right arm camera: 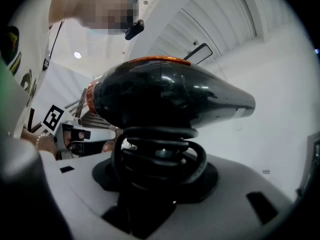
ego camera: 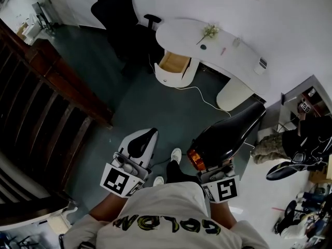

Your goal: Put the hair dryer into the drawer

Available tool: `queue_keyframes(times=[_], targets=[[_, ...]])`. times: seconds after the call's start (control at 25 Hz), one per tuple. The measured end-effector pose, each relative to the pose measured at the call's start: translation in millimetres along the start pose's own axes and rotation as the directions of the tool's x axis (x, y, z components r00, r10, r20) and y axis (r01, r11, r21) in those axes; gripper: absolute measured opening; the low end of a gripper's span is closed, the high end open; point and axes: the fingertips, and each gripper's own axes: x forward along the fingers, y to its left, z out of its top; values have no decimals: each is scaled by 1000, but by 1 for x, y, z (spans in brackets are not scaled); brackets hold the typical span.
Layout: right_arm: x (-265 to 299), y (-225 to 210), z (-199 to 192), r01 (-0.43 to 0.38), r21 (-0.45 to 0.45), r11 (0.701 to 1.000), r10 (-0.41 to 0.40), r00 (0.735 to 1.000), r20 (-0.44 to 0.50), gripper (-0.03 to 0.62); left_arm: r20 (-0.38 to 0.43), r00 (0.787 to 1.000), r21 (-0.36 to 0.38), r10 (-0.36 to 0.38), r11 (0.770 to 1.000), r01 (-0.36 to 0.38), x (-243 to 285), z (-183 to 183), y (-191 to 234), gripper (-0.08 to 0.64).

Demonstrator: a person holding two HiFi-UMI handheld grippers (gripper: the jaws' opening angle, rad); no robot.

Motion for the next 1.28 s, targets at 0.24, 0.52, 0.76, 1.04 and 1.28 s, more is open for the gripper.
queue_keyframes(times=[0.24, 0.52, 0.76, 1.04, 1.28], targets=[[52, -74, -7, 1, -2, 1000, -1, 1000, -1, 245, -12, 1000, 26, 5, 1000, -4, 87, -4, 29, 12], [100, -136, -13, -32, -21, 999, 32, 999, -10, 245, 7, 999, 41, 38, 998, -38, 156, -5, 55, 12], [138, -154, -21, -67, 1, 998, 67, 998, -21, 245, -4, 999, 35, 49, 998, -49, 189, -8, 78, 12], [210, -173, -41, -77, 0, 997, 76, 995, -63, 245, -4, 999, 26, 54, 998, -54, 234, -17, 142, 12], [310, -186, -51, -88, -19, 996, 87, 994, -61, 245, -4, 999, 17, 49, 999, -49, 279, -21, 233, 12]])
